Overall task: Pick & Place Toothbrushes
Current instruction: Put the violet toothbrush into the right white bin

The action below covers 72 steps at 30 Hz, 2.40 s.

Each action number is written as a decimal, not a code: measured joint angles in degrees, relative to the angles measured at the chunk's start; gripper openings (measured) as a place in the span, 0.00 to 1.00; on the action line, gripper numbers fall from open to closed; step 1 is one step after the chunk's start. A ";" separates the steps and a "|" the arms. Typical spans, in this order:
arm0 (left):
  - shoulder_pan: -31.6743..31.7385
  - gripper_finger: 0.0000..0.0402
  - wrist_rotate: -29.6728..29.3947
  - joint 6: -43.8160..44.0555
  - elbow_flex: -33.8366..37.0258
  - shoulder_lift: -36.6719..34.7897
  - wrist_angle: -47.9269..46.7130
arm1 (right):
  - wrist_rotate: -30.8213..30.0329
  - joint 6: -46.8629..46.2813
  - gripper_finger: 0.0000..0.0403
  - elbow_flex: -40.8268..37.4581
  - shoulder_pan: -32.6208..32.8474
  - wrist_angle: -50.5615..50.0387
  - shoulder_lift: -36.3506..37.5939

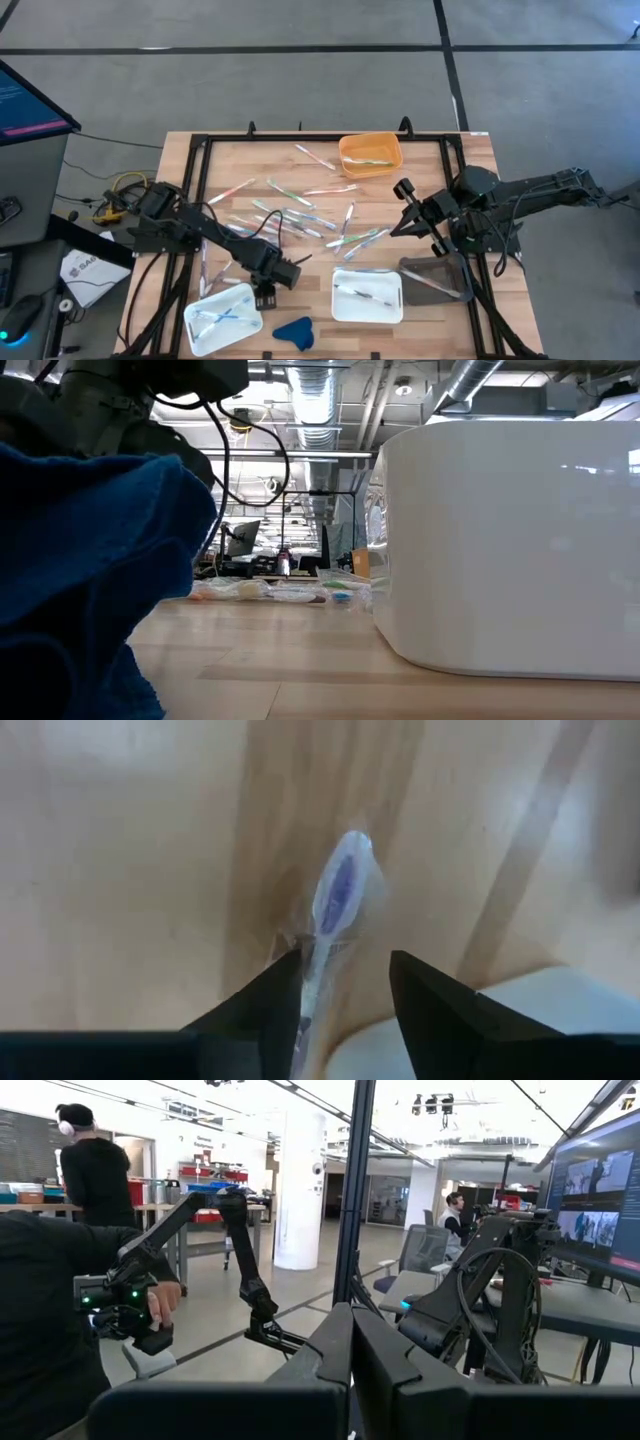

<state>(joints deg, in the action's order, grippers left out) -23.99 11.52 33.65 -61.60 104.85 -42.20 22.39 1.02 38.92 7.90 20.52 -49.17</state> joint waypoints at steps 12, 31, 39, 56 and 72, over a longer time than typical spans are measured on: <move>-0.08 0.32 -10.45 -1.44 2.32 -0.45 0.44 | 0.00 0.00 0.00 0.02 -0.04 -0.01 0.00; 0.15 0.01 -19.29 -2.14 4.14 -0.72 1.42 | 0.00 1.07 0.00 0.02 0.00 -0.01 0.00; 0.54 0.00 -32.36 -3.02 4.43 -8.81 1.65 | 0.00 2.08 0.00 0.02 0.00 -0.43 -0.02; 0.59 0.00 -36.04 -19.06 4.33 -24.00 26.72 | 0.04 2.58 0.01 0.09 0.00 -2.33 -0.66; 0.64 0.00 -20.90 -42.34 4.26 -24.08 58.42 | -2.41 2.16 0.20 0.01 6.82 -2.27 -4.63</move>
<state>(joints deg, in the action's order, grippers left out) -23.34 -9.38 -8.69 -57.34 80.77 16.23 19.98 3.18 38.92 14.72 18.25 -53.79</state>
